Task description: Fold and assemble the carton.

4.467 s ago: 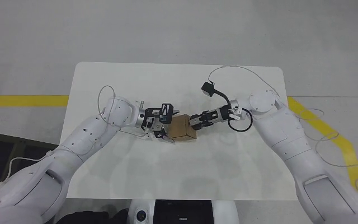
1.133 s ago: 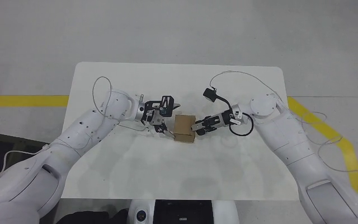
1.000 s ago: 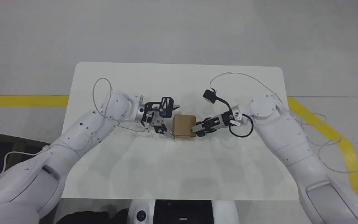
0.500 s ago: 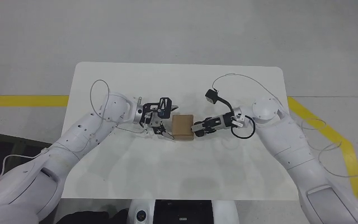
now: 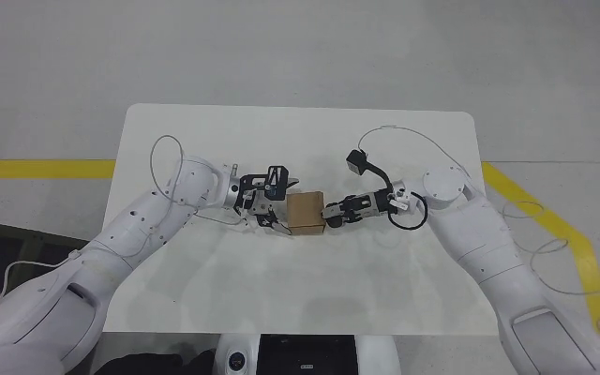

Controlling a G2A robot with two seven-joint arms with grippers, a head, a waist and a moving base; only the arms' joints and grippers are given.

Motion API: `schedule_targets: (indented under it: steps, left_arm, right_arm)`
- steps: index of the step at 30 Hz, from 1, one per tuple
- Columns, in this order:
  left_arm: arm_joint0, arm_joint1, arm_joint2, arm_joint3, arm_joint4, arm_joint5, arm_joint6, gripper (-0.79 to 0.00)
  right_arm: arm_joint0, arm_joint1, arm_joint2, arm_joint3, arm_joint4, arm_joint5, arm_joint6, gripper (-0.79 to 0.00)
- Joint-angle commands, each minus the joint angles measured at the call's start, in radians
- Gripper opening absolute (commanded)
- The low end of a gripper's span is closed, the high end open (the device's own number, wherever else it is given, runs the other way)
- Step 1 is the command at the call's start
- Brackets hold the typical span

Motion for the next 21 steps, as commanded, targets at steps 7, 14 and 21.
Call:
schedule_targets:
  steps: [7, 14, 21]
  left_arm:
    - [0.002, 0.000, 0.001, 0.001, 0.000, 0.000, -0.002, 0.000]
    - [0.006, 0.003, 0.000, 0.000, 0.001, 0.000, -0.001, 0.000]
    - [0.009, 0.005, 0.001, -0.003, -0.001, 0.000, 0.000, 0.000]
  right_arm:
    - [0.015, -0.003, -0.017, 0.009, -0.050, 0.014, 0.001, -0.573]
    - [0.023, -0.003, -0.022, 0.015, -0.090, 0.021, -0.009, -0.573]
    - [0.022, 0.000, -0.014, 0.017, -0.093, 0.021, -0.014, -0.579]
